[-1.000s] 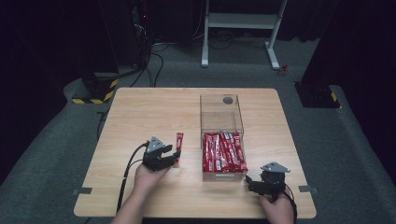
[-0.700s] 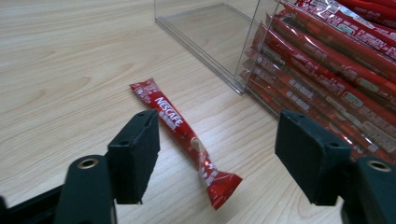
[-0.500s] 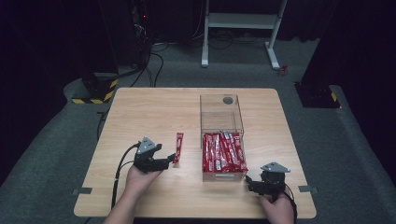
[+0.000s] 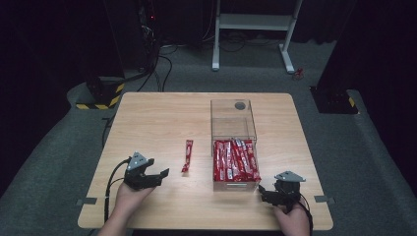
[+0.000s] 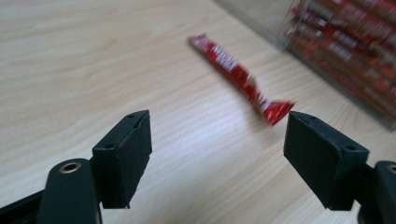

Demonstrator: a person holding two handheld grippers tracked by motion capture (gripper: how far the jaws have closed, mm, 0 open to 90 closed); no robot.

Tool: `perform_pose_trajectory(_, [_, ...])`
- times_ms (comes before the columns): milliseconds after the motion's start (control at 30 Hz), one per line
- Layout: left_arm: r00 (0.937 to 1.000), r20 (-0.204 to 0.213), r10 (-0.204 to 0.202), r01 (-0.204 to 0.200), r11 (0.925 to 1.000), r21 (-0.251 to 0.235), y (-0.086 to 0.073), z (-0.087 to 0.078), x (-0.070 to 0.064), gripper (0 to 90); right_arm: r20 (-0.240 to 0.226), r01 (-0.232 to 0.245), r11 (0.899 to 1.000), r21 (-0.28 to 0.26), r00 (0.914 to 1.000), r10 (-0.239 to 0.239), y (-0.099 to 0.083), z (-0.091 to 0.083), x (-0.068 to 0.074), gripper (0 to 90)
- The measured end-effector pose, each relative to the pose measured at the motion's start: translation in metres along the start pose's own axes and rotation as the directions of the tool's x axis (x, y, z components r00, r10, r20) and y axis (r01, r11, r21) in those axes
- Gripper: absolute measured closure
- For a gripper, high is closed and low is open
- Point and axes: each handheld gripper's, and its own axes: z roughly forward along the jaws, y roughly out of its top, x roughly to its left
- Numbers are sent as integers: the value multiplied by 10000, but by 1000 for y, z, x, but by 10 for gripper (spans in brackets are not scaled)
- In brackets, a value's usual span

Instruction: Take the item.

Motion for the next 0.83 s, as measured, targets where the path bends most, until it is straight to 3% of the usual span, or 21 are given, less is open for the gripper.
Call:
perform_pose_trajectory(500, [9969, -746, 242, -143, 9913, 1305, -44, -12, 15, 233, -3, -2, 10000, 2, 10000, 2, 0, 0, 0, 81])
perform_pose_trajectory(633, [9962, -801, 345, -242, 9917, 1266, -45, -12, 14, 229, -3, 1, 10000, 0, 10000, -1, 0, 0, 0, 81])
perform_pose_trajectory(733, [9939, -899, 642, -522, 9902, 1293, -46, -11, 12, 225, -4, -1, 10000, 4, 10000, 1, 0, 0, 0, 81])
perform_pose_trajectory(833, [9942, -885, 614, -500, 9908, 1260, -47, -11, 11, 216, -8, 0, 10000, -2, 10000, 0, 0, 0, 0, 81])
